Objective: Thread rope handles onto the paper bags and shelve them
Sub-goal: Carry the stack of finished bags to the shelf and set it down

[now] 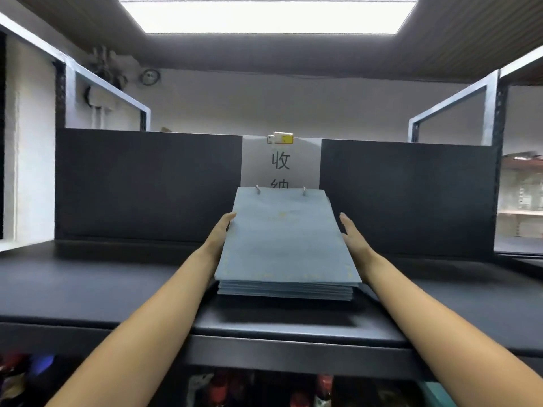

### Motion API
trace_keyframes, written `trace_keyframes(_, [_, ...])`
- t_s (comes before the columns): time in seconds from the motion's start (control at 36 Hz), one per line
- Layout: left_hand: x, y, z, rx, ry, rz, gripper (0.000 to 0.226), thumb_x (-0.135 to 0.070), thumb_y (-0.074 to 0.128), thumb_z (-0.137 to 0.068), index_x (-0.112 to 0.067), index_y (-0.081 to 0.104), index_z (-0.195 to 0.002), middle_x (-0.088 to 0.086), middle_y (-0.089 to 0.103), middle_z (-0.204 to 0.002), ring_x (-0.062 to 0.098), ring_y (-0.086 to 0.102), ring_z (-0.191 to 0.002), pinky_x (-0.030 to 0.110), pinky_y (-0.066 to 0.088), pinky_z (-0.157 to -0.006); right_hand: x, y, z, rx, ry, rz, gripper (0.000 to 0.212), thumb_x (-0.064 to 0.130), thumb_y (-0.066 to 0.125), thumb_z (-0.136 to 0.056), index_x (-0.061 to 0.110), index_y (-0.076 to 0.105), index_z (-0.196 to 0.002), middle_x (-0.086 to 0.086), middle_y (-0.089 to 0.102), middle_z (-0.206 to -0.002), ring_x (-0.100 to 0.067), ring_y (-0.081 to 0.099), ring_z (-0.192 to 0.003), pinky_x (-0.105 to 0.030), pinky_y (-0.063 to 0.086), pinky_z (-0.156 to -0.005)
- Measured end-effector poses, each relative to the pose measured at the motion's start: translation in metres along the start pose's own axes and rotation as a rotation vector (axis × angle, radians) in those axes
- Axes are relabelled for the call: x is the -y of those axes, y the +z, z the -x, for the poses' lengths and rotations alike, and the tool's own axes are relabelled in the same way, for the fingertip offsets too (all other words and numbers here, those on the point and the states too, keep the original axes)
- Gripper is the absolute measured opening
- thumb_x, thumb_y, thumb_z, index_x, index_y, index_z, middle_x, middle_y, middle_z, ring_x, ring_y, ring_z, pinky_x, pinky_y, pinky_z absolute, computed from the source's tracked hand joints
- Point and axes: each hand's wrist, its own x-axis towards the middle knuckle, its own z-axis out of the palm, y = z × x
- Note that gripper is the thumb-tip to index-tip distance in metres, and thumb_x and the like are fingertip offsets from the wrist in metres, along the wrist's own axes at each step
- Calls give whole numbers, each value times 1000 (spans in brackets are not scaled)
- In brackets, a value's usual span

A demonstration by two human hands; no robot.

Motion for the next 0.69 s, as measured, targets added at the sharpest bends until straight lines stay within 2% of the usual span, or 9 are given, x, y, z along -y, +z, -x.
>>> trace_keyframes(0.06, [-1,-2,3,8,-2,24,34,-33,40,-97,-9,57,-113,4,67,-84,18,65,-62,28,49,-57,4,6,10,-23,9,15,30,21,26,-106,20,49,-86,4,65,-52,-10,63,-48,-16,45,-39])
trace_keyframes(0.11, [2,-5,2,14,11,39,22,-24,42,-97,-17,62,-105,3,63,-72,15,60,-52,25,47,-53,-2,1,5,-33,19,19,34,25,24,-106,23,46,-80,2,65,-50,-9,62,-44,-16,44,-39])
trace_keyframes(0.14, [3,-5,2,14,25,19,25,-21,41,-98,-22,66,-96,2,64,-68,14,59,-50,24,47,-52,-5,-2,2,-39,32,13,37,29,22,-105,23,45,-77,2,65,-51,-10,62,-44,-15,44,-39])
trace_keyframes(0.19, [4,-3,5,51,-30,1,34,-28,41,-98,-20,71,-85,1,69,-68,16,64,-56,27,49,-58,-9,-4,0,-3,79,5,44,39,23,-103,14,55,-86,0,67,-61,-12,64,-52,-17,47,-47])
trace_keyframes(0.25, [2,-1,9,51,-82,-2,31,-32,42,-98,-13,67,-93,4,73,-73,20,69,-62,34,48,-65,-11,-6,-3,-10,132,9,42,42,31,-101,11,60,-103,-2,71,-78,-16,68,-67,-27,51,-61])
trace_keyframes(0.33, [-1,-4,6,19,-113,-16,28,-28,44,-98,-9,64,-97,5,74,-73,20,71,-61,35,48,-65,-12,-8,-5,-87,195,23,36,38,40,-99,12,63,-104,-5,74,-83,-20,70,-71,-34,51,-66])
trace_keyframes(0.44, [-3,-5,1,10,-130,-16,27,-28,46,-98,-10,65,-94,5,74,-72,20,70,-59,35,48,-66,-12,-8,-11,-134,228,55,39,40,46,-97,9,61,-115,-13,69,-109,-28,66,-89,-38,52,-75])
trace_keyframes(0.58, [-8,-6,-16,4,-150,-42,27,-31,48,-97,-10,63,-98,5,73,-70,19,70,-57,35,48,-65,-6,-9,-24,-133,175,128,29,33,44,-99,9,61,-101,-12,68,-99,-27,65,-84,-37,52,-75])
trace_keyframes(0.69, [-12,-4,-29,-23,-161,-100,27,-33,50,-96,-10,65,-92,6,72,-70,21,68,-61,35,49,-65,-3,-12,-41,-137,83,209,20,25,43,-100,9,55,-101,-10,64,-93,-24,62,-79,-37,51,-74])
